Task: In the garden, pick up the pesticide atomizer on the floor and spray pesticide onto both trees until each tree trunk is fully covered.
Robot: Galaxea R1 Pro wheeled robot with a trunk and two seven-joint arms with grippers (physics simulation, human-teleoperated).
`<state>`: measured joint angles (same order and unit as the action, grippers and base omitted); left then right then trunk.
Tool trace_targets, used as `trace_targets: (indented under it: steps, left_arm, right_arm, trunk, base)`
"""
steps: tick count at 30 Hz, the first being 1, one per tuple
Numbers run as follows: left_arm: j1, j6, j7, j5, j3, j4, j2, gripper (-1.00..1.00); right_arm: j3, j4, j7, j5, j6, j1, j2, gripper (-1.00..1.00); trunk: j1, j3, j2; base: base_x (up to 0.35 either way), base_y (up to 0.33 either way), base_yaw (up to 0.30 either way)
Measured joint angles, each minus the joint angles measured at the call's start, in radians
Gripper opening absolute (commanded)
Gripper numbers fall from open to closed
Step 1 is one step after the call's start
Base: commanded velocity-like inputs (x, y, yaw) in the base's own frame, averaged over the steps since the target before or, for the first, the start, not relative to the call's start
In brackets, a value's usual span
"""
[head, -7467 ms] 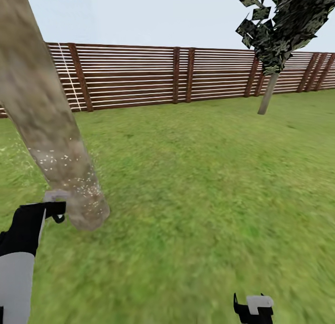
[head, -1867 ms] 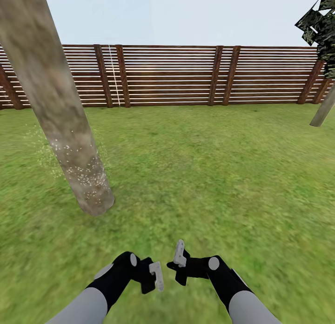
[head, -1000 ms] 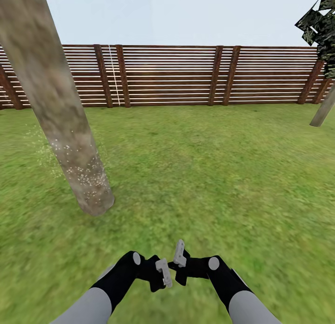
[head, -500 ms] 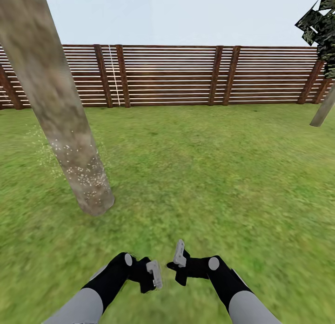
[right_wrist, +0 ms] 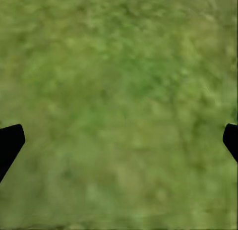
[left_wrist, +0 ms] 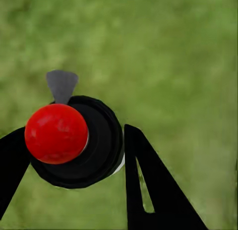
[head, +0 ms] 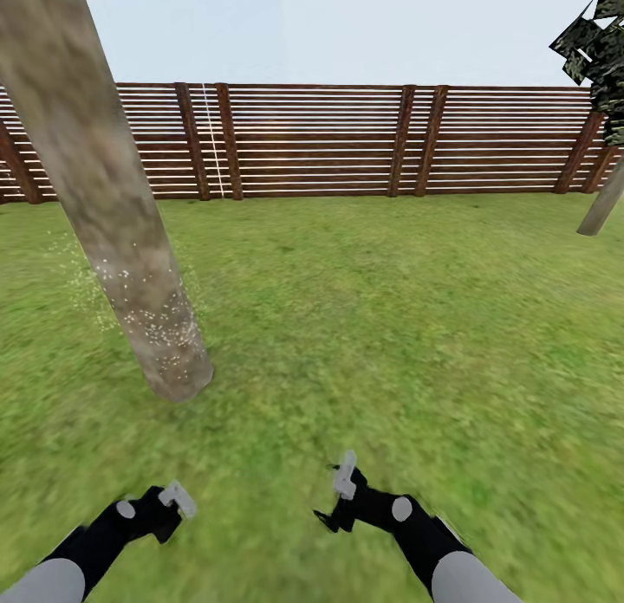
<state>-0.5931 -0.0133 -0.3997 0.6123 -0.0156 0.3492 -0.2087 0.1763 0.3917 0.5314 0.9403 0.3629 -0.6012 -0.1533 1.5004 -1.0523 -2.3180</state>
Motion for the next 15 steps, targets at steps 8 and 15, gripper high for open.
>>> trace_targets:
  steps: [8,15]
  left_arm:
    - [0.176,0.403,0.402,-0.570,-0.098,-0.219,0.003,-1.00]
    - [0.232,0.411,0.401,-0.707,-0.096,-0.234,-0.001,-1.00]
  right_arm:
    - [0.155,-0.306,-1.006,-0.005,0.251,0.153,0.012,1.00]
    - [0.244,-0.354,-1.033,0.003,0.267,0.182,0.019,1.00]
  trunk:
    - [0.000,0.000,0.000]
    - [0.000,0.000,0.000]
  base:
    - [0.000,0.000,0.000]
    - [0.000,0.000,0.000]
